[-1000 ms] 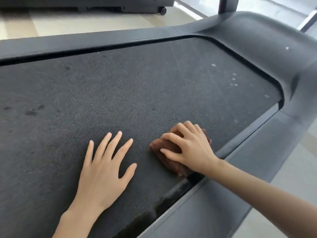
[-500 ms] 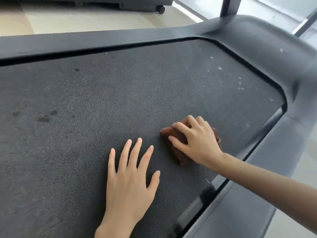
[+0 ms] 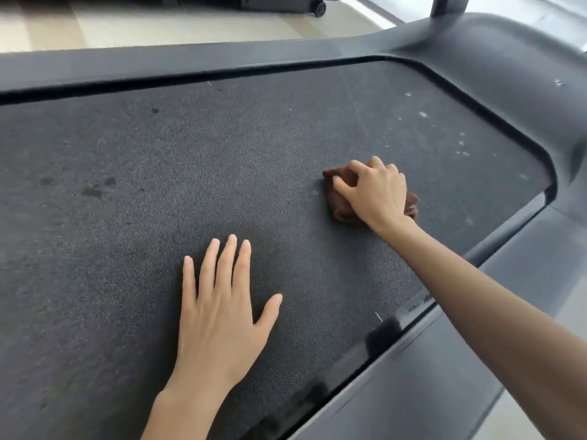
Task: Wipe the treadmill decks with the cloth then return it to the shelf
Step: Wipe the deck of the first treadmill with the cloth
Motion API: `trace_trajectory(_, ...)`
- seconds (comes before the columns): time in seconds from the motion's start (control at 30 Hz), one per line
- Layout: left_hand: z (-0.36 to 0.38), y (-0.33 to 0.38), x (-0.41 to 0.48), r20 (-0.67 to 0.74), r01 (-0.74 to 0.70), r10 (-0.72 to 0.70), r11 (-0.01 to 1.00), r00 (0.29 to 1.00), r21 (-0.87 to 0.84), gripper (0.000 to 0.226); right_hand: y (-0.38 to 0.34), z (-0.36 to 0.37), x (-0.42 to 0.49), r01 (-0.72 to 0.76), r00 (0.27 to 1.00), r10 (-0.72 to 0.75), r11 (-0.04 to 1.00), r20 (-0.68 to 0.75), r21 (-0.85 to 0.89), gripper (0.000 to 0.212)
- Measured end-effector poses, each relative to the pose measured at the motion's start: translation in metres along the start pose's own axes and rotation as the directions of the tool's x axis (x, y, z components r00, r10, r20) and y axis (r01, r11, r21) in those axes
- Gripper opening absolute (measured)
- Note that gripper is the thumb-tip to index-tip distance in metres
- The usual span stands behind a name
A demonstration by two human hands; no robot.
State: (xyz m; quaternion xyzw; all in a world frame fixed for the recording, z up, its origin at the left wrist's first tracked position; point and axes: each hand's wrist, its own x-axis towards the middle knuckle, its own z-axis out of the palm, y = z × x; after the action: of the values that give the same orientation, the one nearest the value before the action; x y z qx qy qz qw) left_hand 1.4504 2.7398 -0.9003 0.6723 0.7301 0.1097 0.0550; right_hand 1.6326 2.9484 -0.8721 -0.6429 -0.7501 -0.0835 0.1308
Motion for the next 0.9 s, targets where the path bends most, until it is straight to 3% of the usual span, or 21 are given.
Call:
trace_trajectory(0.1, -0.003, -0.005, -0.003, 0.006, 0.041, -0.041, 0.999, 0.999, 0.013, 0.09, -0.034, -0.004, -0.03, 0.191, 0.981, -0.191, 0.981, -0.017, 0.044, 0.04)
trace_trajectory(0.2, -0.004, -0.005, -0.003, 0.011, 0.047, -0.047, 0.999, 0.999, 0.027, 0.094, -0.066, -0.009, -0.066, 0.415, 0.91, -0.408, 0.9, -0.075, 0.131, 0.039)
trace_trajectory(0.27, -0.004, -0.004, -0.003, 0.014, 0.045, -0.046, 0.998, 0.999, 0.032, 0.092, -0.062, -0.01, -0.063, 0.464, 0.885, -0.464, 0.866, -0.049, 0.186, 0.038)
trace_trajectory(0.33, -0.004, -0.004, -0.003, 0.021, 0.044, -0.045, 0.998, 0.999, 0.046, 0.091, -0.037, -0.009, -0.041, 0.388, 0.918, -0.396, 0.901, 0.005, 0.193, 0.035)
trace_trajectory(0.43, -0.003, -0.006, -0.003, 0.02, 0.04, -0.042, 0.998, 0.999, 0.058, 0.089, 0.024, -0.002, -0.001, 0.101, 0.994, -0.103, 0.991, 0.027, 0.091, 0.038)
trace_trajectory(0.53, -0.001, -0.005, -0.002, 0.016, 0.041, -0.042, 0.998, 0.999, 0.055, 0.087, 0.05, 0.0, 0.014, -0.155, 0.988, 0.153, 0.986, 0.029, 0.059, 0.042)
trace_trajectory(0.6, 0.0, -0.005, -0.002, 0.009, 0.04, -0.041, 0.998, 0.999, 0.056, 0.086, 0.037, 0.001, 0.009, -0.187, 0.982, 0.186, 0.982, 0.019, 0.037, 0.042)
trace_trajectory(0.73, 0.002, -0.005, -0.001, -0.008, 0.035, -0.034, 0.998, 0.999, 0.061, 0.086, -0.012, -0.004, -0.032, 0.084, 0.996, -0.084, 0.996, -0.004, 0.037, 0.039)
trace_trajectory(0.9, 0.002, -0.004, -0.002, -0.003, 0.029, -0.029, 0.998, 1.0, 0.064, 0.085, -0.048, -0.013, -0.06, 0.45, 0.891, -0.453, 0.879, -0.02, 0.155, 0.037)
